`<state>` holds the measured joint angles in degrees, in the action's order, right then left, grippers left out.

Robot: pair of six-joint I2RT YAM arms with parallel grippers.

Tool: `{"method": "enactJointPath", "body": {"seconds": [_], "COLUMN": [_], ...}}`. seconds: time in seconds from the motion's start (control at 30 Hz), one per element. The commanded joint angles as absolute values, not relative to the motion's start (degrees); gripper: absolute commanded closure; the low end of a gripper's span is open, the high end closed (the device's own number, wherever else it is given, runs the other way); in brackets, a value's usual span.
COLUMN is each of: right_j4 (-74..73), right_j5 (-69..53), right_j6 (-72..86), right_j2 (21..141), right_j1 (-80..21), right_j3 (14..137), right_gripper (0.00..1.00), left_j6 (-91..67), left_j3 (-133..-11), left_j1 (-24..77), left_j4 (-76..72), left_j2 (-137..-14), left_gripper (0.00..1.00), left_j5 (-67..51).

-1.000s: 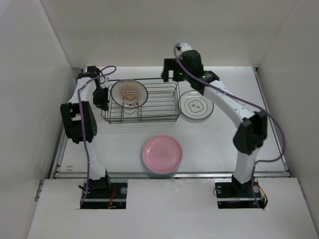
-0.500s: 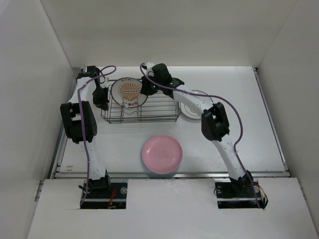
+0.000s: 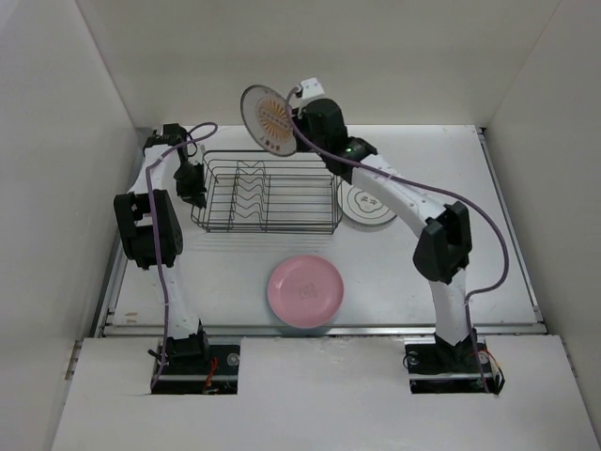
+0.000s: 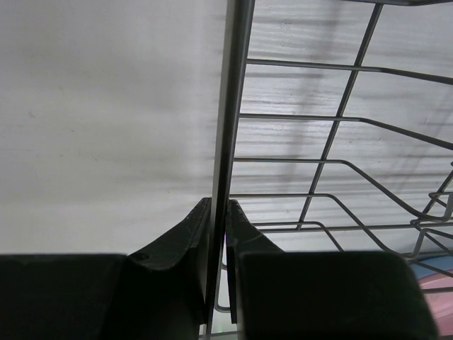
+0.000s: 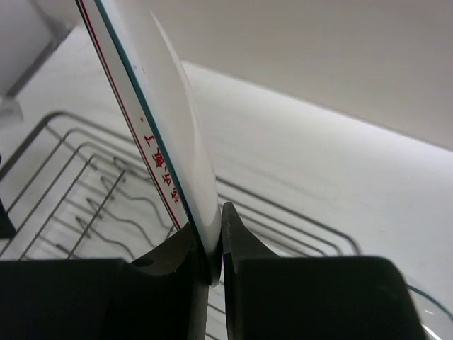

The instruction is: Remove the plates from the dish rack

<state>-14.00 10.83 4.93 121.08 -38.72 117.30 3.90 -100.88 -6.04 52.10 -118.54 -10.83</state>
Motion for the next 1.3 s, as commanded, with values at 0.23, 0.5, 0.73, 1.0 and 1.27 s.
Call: {"method": "enactJointPath", "body": {"seconds": [0.23,0.5,0.73,1.0,1.27], "right_j4": [-17.6,-18.6,-11.2,-22.2,-26.4], "right_j5": [13.8,-10.2,-19.7,-12.6,0.7], "right_j6": [19.2,31.8,34.1,26.4,23.5], "right_j2": [101.3,92.0,93.1,98.0,88.3], "right_j1": [-24.3,-7.1,-5.1,-7.5,-8.3], "right_j3": [103.6,74.4,60.3,65.5,68.9], "right_gripper": [1.00,1.00,1.00,0.00,0.00], "left_j6": [-1.2,-0.7,-0.7,-0.2,2.2], "left_j3": [-100.9,-102.0,-102.0,-102.0,-102.6], "left_j1": [-6.5,-6.5,-6.5,-6.5,-6.5], "left_j4": [53.0,53.0,53.0,53.0,53.5], "left_j2": [-119.1,-119.6,-119.6,-119.1,-117.9], "left_gripper": [1.00,1.00,1.00,1.00,0.83], "left_j5": [-8.3,-8.3,-8.3,-5.9,-5.9]}}
